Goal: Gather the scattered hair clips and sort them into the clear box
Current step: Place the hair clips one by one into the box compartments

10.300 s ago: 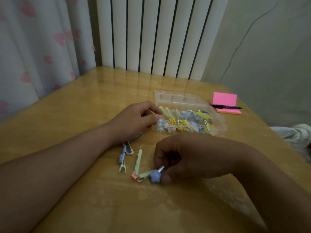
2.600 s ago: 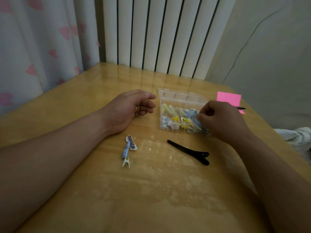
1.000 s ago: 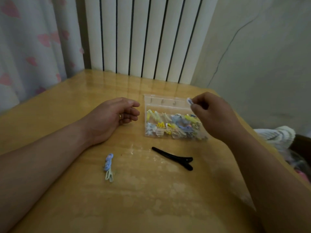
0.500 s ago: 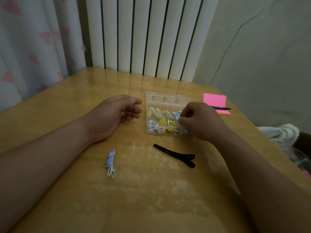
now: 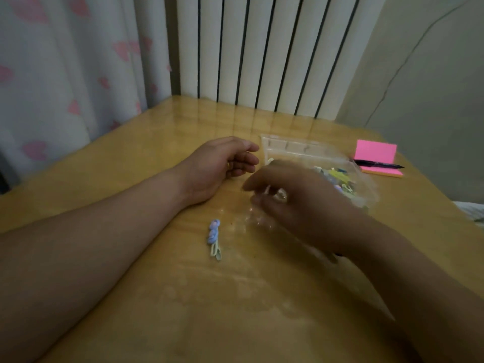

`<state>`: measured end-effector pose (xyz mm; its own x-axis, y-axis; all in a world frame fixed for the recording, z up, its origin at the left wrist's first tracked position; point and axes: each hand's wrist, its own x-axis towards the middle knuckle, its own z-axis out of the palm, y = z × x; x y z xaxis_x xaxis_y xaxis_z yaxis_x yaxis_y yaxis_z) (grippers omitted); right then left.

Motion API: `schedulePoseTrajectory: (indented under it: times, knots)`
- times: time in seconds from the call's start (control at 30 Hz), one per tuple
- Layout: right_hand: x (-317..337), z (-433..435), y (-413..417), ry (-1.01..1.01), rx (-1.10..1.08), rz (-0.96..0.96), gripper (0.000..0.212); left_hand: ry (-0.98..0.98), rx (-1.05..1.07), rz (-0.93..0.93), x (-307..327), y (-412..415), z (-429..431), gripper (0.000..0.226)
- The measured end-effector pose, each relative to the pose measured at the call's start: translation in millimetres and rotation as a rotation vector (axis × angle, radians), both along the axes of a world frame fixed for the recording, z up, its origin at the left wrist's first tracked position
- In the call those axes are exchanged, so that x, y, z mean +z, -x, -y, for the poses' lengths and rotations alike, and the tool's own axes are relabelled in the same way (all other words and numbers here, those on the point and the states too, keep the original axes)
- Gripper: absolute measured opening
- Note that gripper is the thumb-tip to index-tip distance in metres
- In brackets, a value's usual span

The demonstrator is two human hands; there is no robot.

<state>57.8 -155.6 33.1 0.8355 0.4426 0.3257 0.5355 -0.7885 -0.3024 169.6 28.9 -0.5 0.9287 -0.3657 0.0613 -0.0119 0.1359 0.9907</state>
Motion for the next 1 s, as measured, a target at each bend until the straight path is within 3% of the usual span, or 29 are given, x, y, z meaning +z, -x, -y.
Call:
schedulePoseTrajectory:
  times: [0.1, 0.2, 0.57, 0.73, 1.0]
  knots:
    - [-11, -23, 8, 0.146, 0.249, -0.066, 0.037, 0.056, -0.007, -0.061, 0, -3, -2, 0.031]
    - [-18, -36, 10, 0.221, 0.335, -0.046, 0.029, 0.084, -0.015, -0.096, 0, -6, -5, 0.032]
    - [-9, -14, 4, 0.142, 0.125, -0.064, 0.013, 0.069, -0.024, -0.068, -1, -5, -4, 0.032]
    - [-7, -9, 6, 0.195, 0.165, -0.141, 0.016, 0.055, -0.010, -0.054, 1, -2, -3, 0.033]
    - [9, 22, -3, -0.287, -0.099, -0.214, 0.015, 0.043, -0.007, -0.029, 2, 1, -3, 0.033]
